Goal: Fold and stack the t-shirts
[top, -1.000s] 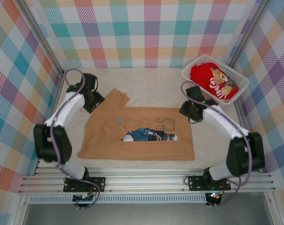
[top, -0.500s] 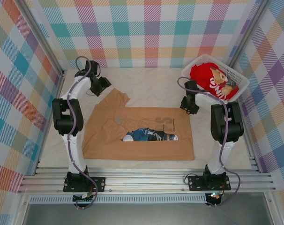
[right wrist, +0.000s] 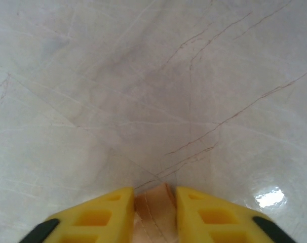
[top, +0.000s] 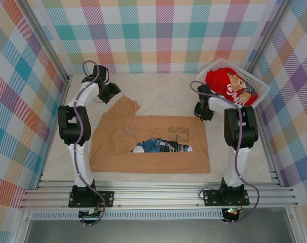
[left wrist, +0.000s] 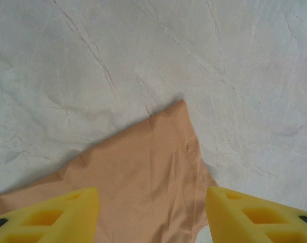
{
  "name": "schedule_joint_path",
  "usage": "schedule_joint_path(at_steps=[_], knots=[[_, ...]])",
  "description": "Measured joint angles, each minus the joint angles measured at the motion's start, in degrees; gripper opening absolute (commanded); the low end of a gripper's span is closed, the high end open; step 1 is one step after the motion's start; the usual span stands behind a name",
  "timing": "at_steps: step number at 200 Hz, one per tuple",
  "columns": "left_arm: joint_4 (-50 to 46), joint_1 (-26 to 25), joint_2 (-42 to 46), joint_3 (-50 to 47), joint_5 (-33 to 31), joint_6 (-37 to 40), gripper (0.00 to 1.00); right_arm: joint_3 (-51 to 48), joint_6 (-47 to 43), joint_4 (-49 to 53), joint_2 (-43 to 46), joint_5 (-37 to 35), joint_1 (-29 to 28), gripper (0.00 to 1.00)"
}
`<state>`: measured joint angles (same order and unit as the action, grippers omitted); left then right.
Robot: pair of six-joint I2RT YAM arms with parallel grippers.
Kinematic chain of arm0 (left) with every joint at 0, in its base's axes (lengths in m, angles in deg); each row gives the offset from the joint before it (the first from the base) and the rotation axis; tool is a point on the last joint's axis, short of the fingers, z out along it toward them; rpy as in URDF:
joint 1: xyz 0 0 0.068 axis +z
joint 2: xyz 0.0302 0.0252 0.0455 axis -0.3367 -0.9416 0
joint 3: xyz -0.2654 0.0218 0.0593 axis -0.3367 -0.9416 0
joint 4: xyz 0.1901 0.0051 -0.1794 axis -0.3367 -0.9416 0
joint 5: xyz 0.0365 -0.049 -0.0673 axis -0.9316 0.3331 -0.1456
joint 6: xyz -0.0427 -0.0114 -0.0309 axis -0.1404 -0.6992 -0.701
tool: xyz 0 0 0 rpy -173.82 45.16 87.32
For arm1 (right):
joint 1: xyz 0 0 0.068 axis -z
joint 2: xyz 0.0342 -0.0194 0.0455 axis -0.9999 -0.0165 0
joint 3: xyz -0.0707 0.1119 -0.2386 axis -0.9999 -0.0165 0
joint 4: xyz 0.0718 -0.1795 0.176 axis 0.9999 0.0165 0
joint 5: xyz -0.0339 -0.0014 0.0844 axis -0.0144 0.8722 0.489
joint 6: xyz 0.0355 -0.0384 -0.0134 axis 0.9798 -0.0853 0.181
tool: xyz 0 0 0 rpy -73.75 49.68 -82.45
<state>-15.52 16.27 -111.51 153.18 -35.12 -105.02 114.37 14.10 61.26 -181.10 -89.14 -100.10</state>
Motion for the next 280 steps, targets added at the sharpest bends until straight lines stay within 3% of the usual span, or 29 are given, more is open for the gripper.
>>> schedule_joint_path(at_steps=[72, 136, 179, 233, 258, 280], knots=[[-2.1, -2.6, -8.8, 12.0, -6.5, 3.4, 0.57, 1.2, -0.6, 1.4, -0.4, 0.2, 0.1, 0.0], [-2.9, -7.2, -17.7, 20.6, -18.4, 6.7, 0.55, 1.2, -1.8, 1.7, -0.4, 0.3, -0.3, 0.0], [-5.5, -8.5, -22.4, 26.0, -24.0, 7.2, 0.47, 0.8, -1.7, 1.7, 0.0, 1.0, -0.4, 0.0], [-7.5, -8.7, -23.6, 26.3, -24.7, 8.0, 0.35, 0.1, -1.7, 1.9, 0.5, 1.7, -0.7, 0.0], [-7.5, -8.8, -23.6, 26.3, -24.6, 8.4, 0.25, 0.1, -1.7, 1.9, 0.5, 1.7, -0.7, 0.0], [-7.5, -8.9, -23.6, 26.3, -24.6, 8.4, 0.1, 0.1, -1.7, 1.9, 0.5, 1.8, -0.7, 0.0]])
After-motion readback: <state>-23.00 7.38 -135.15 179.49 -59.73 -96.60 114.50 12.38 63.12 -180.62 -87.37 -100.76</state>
